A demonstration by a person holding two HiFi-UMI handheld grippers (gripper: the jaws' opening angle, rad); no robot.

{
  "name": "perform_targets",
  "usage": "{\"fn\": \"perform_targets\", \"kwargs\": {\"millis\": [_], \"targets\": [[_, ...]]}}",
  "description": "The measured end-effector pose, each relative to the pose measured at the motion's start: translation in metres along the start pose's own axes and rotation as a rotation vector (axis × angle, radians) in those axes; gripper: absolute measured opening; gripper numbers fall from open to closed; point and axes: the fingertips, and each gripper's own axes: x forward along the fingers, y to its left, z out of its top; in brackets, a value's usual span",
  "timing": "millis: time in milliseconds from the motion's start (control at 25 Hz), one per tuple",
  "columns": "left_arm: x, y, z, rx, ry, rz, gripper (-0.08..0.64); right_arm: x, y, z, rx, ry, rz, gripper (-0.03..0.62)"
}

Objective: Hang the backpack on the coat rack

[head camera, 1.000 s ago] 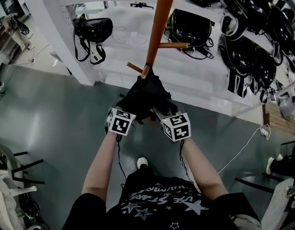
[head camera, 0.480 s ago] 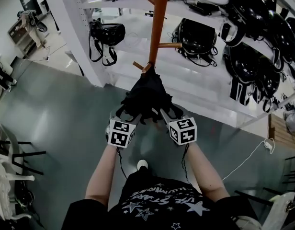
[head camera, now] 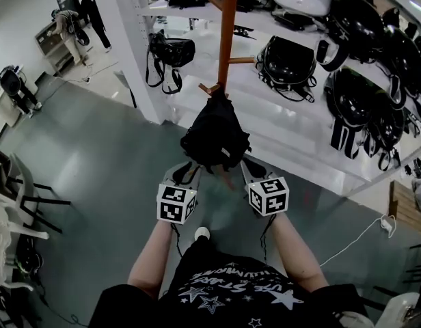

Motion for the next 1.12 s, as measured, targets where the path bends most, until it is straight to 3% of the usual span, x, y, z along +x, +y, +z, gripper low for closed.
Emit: {"fn": "perform_targets", "kwargs": {"millis": [120, 320, 840, 1120], "targets": [[-0.022, -0.018, -0.008, -0.015, -0.008, 0.029, 0.052, -0.024, 0.011, -0.003, -0.01, -0.023, 0.036, 0.012], [-0.053, -0.058, -0.022, -0.022, 0.001, 0.047, 0.023, -0.068, 0.021, -0.01, -0.033, -0.044, 0.076, 0.011], [-0.141, -0.174, -0.074, -0.038, 0.013, 0.098, 0.02, -0.206, 0.042, -0.058, -0.046, -0.09, 0.134, 0.011], [-0.171, -0.207, -0.091, -0.056, 0.015, 0.124, 0.02, -0.249, 0.039, -0.079, -0.025, -0.086, 0.133, 0.011]]}}
